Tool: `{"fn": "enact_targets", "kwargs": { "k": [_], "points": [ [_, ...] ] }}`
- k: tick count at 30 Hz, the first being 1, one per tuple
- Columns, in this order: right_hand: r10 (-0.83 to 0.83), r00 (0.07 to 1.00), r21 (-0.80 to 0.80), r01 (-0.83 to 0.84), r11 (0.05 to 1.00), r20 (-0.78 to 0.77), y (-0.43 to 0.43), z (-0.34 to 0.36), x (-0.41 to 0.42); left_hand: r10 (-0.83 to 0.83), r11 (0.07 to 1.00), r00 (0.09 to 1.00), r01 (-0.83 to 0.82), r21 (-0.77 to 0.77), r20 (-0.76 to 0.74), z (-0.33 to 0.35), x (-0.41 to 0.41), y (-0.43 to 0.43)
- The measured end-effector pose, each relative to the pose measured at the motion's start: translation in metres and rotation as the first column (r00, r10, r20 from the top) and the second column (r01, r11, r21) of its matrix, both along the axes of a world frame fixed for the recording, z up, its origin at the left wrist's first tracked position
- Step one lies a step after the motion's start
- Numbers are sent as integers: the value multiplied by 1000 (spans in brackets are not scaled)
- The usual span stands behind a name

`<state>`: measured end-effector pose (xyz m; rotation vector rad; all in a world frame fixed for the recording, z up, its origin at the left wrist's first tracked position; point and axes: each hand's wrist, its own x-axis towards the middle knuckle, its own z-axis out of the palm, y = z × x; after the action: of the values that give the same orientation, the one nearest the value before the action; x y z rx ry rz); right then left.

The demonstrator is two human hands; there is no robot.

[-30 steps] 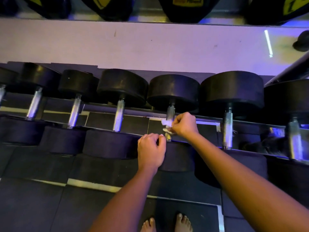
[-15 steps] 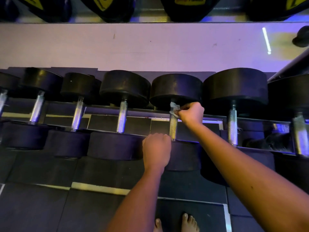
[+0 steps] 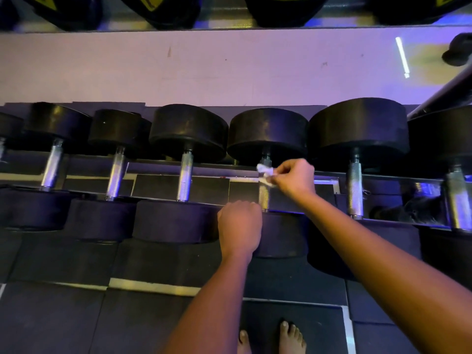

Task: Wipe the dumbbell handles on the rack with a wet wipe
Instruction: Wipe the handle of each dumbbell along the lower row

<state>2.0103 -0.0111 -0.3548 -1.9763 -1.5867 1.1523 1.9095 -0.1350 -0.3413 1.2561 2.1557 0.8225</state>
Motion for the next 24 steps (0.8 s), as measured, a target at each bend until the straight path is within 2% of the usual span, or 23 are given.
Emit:
{"fn": "enact_targets", "kwargs": {
  "k": [3, 6, 12, 16, 17, 19, 22, 24],
  "points": [
    [-85, 995, 104, 91, 990, -61, 12, 6, -5, -6, 1000, 1000, 6, 1, -6, 2, 0, 0],
    [-88, 995, 63, 92, 994, -53, 12, 2, -9, -14, 1000, 1000, 14, 3, 5, 2, 0, 0],
    [106, 994, -130, -102, 986, 25, -12, -3, 2, -10, 1000, 1000, 10, 12, 5, -1, 0, 1],
    [212, 976, -196, -198, 960, 53, -27, 0, 6, -5, 1000, 1000, 5, 18, 23, -2, -1, 1],
    [192, 981, -220, -183, 958, 19, -25, 2, 6, -4, 1000, 1000, 4, 20, 26, -2, -1, 1],
    [47, 998, -227, -57, 972, -48, -13, 4, 8, -5, 1000, 1000, 5, 19, 18, -4, -1, 1],
    [-181, 978, -105, 170, 980, -106, 12, 7, 6, 0, 1000, 1000, 0, 10, 9, -4, -1, 2],
    [-222, 965, -109, 209, 972, -136, 21, 3, 0, -5, 1000, 1000, 5, 0, 11, -2, 0, 1]
  ]
}}
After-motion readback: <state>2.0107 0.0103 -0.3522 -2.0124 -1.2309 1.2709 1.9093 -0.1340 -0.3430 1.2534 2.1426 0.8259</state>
